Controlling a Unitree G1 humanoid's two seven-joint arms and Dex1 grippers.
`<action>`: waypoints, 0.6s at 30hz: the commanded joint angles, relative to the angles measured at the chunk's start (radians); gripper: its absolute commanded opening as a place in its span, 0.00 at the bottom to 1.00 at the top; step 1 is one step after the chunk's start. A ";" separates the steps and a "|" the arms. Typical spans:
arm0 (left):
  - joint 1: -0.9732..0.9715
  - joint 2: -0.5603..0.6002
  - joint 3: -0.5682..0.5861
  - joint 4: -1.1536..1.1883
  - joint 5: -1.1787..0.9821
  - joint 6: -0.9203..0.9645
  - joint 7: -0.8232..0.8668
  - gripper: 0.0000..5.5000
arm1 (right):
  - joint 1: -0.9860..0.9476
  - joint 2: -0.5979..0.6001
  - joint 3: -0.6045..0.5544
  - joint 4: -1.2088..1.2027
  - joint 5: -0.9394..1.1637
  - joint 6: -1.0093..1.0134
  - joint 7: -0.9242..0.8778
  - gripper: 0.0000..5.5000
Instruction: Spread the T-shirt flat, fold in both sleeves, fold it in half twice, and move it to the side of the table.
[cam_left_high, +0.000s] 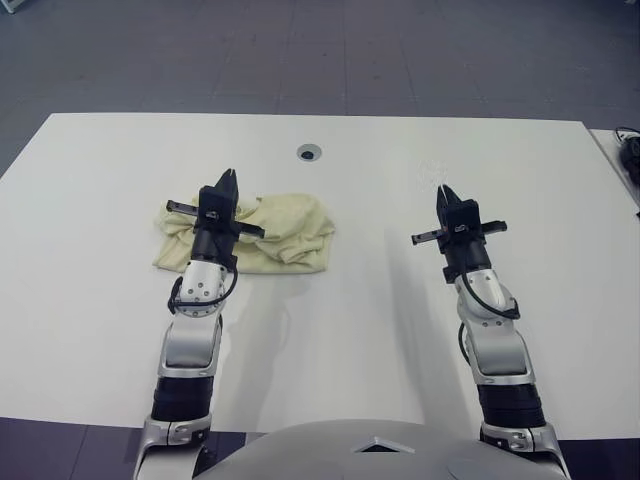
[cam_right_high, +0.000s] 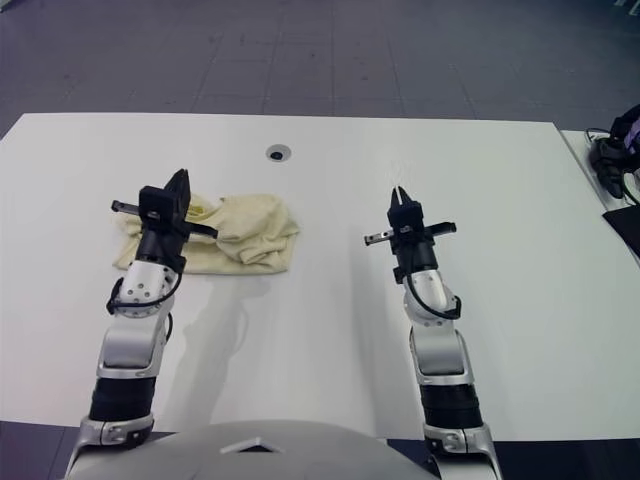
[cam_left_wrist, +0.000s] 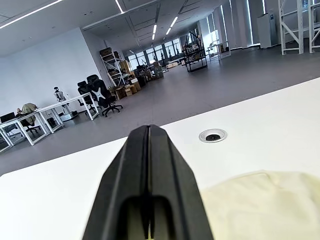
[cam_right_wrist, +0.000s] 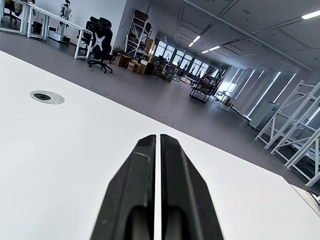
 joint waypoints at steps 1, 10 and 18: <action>0.003 -0.002 0.000 0.000 0.007 0.002 0.005 0.04 | -0.001 -0.007 -0.014 0.001 0.002 0.016 0.001 0.08; 0.044 -0.014 -0.016 -0.017 0.005 -0.008 0.004 0.01 | 0.003 -0.015 -0.009 -0.002 0.017 0.012 0.031 0.05; 0.054 -0.027 -0.045 -0.016 0.007 -0.011 -0.001 0.01 | 0.005 -0.009 -0.003 0.000 0.014 0.010 0.035 0.09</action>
